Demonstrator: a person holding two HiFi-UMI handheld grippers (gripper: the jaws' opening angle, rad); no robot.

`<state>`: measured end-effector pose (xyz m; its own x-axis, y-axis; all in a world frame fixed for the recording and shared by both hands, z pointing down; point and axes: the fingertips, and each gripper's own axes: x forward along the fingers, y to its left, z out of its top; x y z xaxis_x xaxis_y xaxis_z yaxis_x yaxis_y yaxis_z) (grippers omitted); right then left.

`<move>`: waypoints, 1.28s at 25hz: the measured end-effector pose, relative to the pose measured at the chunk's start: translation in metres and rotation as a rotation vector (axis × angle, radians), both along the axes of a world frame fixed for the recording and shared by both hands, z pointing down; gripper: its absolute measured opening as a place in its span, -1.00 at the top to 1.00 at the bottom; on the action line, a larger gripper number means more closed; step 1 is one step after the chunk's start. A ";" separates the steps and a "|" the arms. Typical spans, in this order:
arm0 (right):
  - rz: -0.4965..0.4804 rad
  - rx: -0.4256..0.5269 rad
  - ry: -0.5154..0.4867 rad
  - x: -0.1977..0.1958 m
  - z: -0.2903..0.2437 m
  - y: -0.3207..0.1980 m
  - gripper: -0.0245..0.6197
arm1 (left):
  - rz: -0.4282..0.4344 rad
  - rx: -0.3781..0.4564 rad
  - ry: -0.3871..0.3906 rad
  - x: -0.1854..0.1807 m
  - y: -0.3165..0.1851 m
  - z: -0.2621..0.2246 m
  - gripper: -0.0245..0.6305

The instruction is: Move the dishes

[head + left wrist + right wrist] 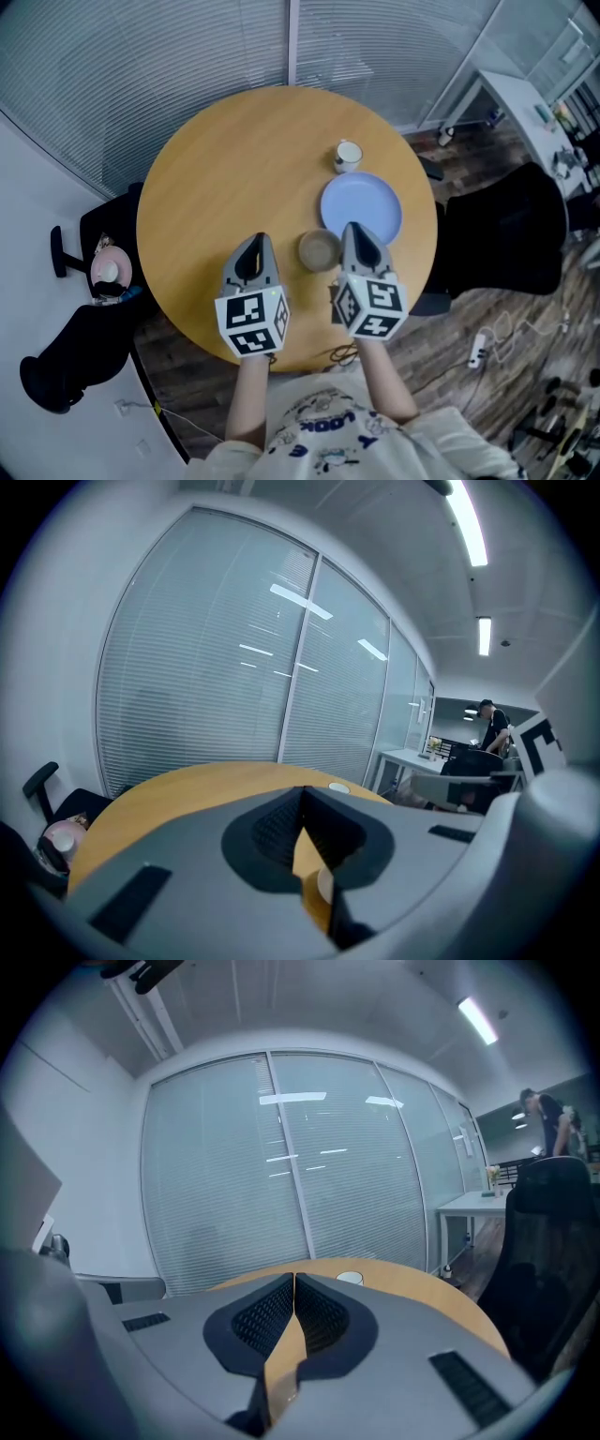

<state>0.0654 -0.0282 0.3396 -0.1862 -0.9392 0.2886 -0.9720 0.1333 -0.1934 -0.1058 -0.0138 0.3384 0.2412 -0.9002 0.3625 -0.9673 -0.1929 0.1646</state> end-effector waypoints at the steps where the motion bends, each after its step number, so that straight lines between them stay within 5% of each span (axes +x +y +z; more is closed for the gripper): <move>1: -0.001 0.011 0.002 0.000 -0.004 0.002 0.90 | 0.001 0.009 0.001 0.001 0.001 -0.004 0.92; 32: -0.049 0.137 0.052 -0.007 -0.049 0.022 0.92 | 0.002 0.112 0.001 0.007 0.020 -0.049 0.92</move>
